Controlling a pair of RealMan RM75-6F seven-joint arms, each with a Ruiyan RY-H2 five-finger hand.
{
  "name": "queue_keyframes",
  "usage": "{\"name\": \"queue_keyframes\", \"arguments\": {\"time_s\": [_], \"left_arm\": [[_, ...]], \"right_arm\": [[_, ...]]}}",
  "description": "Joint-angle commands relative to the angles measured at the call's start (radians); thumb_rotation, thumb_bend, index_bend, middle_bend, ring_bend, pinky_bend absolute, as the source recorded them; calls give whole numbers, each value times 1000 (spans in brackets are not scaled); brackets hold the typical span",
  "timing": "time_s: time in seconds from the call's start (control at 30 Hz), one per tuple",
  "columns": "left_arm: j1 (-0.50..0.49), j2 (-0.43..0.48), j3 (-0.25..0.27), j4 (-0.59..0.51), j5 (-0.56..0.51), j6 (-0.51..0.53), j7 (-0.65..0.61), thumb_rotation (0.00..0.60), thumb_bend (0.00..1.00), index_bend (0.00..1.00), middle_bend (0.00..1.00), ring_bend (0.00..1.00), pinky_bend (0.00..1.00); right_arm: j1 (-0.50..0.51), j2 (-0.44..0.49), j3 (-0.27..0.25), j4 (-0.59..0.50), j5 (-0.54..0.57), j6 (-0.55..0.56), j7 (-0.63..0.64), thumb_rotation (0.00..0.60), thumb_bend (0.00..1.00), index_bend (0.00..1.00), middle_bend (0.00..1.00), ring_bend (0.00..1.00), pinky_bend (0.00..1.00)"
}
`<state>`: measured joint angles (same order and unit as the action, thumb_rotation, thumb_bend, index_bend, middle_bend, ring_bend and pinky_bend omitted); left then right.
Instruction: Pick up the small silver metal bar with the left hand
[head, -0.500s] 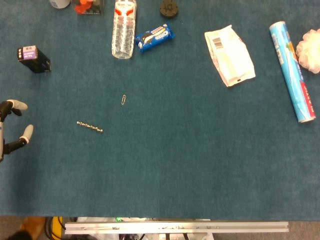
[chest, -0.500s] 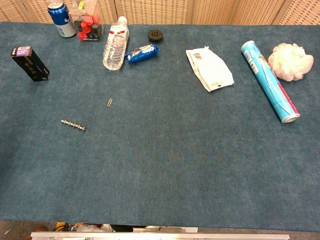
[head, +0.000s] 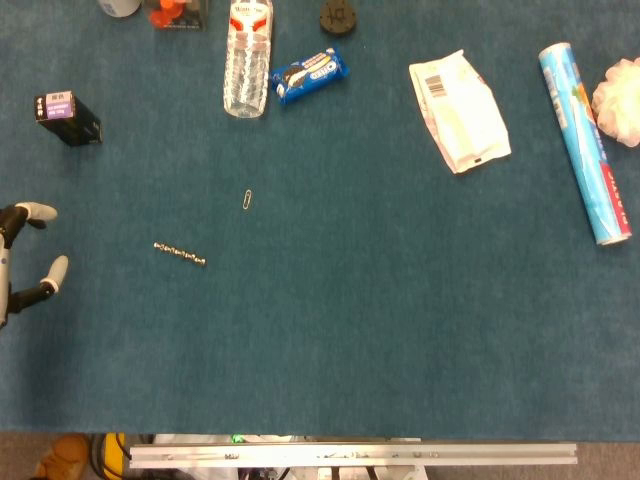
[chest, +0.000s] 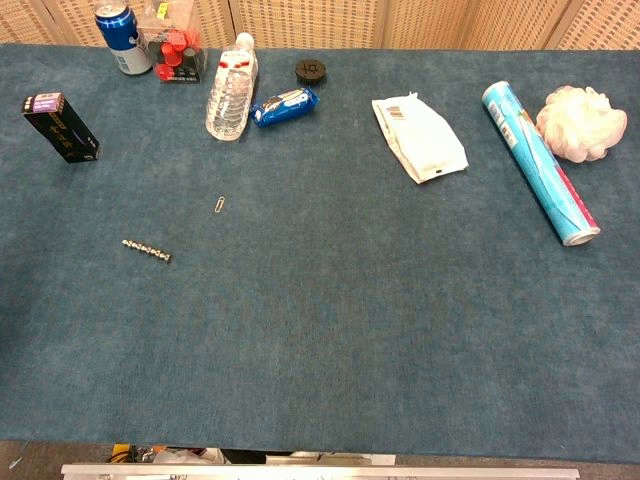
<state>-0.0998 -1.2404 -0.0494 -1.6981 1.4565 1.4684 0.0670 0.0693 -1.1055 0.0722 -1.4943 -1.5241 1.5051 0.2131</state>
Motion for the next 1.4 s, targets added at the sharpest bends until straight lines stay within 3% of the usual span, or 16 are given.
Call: {"name": "queue_keyframes", "arguments": {"time_s": [0.03, 0.2, 0.5, 0.67, 1.03, 1.4], "left_arm": [[-13, 12, 7, 2, 4, -27, 5, 600, 258, 322, 394, 353, 331], [-33, 23, 13, 8, 16, -61, 4, 600, 258, 287, 359, 326, 286], [-163, 17, 36, 108, 67, -267, -33, 600, 258, 280, 355, 326, 303], [-206, -6, 45, 154, 85, -318, -2, 600, 258, 286, 376, 345, 397], [-277, -127, 49, 332, 81, -400, -15, 600, 257, 404, 622, 569, 733], [-306, -195, 57, 411, 57, -439, -19, 600, 258, 438, 754, 722, 834]], "right_arm": [[0, 1, 3, 0, 1, 3, -4, 600, 332, 490, 434, 393, 440], [0, 7, 10, -7, -1, 14, -12, 600, 332, 490, 422, 379, 424], [7, 25, 21, -30, -4, 24, -35, 600, 332, 490, 422, 379, 424], [1, 29, 21, -33, 1, 30, -38, 600, 331, 491, 422, 379, 424], [-4, 27, 15, -30, 5, 26, -33, 600, 332, 490, 422, 379, 424], [-9, 26, 12, -28, 11, 24, -27, 600, 332, 490, 422, 379, 424]]}}
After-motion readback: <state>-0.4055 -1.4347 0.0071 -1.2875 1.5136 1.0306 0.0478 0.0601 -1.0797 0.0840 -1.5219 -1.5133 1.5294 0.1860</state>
